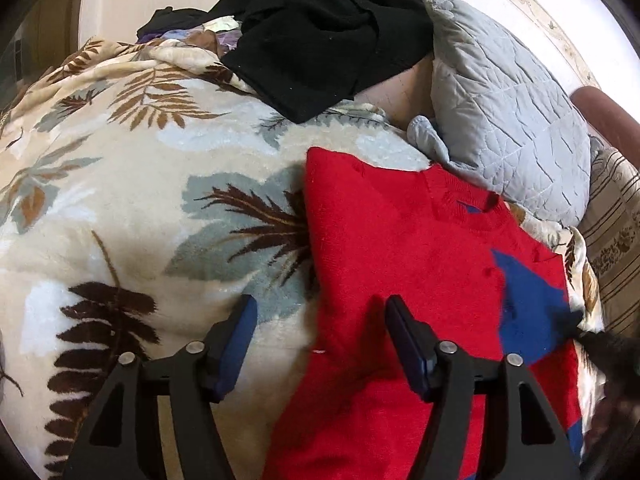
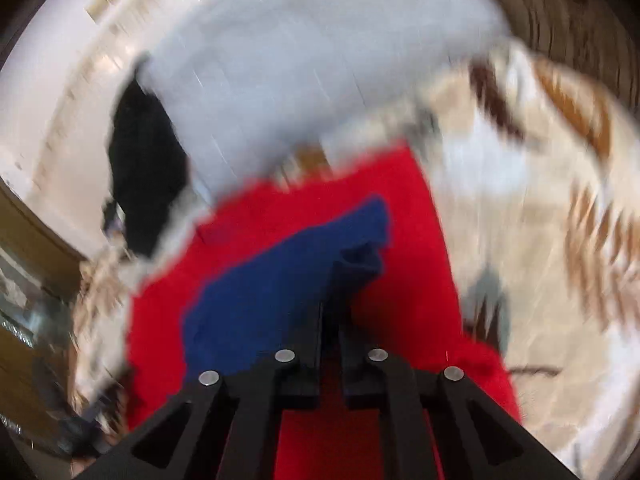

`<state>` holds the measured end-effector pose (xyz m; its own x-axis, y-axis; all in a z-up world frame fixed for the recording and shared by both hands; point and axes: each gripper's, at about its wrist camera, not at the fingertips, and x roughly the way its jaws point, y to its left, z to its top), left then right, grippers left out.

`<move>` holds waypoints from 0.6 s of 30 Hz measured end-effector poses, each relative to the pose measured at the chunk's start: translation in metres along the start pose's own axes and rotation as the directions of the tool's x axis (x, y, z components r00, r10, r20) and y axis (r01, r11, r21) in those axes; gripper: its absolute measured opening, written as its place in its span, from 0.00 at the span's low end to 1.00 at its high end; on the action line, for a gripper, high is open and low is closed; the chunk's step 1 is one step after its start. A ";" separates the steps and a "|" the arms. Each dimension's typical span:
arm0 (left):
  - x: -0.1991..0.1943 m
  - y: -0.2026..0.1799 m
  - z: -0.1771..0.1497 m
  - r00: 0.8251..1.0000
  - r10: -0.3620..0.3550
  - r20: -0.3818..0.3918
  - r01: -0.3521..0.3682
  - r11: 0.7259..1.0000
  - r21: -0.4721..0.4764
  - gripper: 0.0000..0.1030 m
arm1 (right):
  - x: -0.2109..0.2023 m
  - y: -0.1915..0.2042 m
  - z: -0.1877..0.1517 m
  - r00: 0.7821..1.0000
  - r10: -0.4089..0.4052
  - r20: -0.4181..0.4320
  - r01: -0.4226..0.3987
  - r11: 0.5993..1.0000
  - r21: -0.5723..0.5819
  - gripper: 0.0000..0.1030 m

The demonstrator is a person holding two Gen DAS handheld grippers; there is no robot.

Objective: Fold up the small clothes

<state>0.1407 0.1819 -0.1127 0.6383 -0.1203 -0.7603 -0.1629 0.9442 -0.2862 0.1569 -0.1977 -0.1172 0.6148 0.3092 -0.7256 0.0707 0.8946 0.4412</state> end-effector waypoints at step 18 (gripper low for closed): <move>0.015 -0.014 -0.014 0.996 0.083 0.023 -0.085 0.989 0.117 0.71 | 0.020 0.010 0.007 0.995 0.066 -0.081 -0.064 0.998 0.022 0.73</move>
<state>0.1421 0.1624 -0.1276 0.6395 -0.0347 -0.7680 -0.1272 0.9804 -0.1502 0.1757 -0.1849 -0.1234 0.5526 0.3927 -0.7351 0.0486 0.8653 0.4988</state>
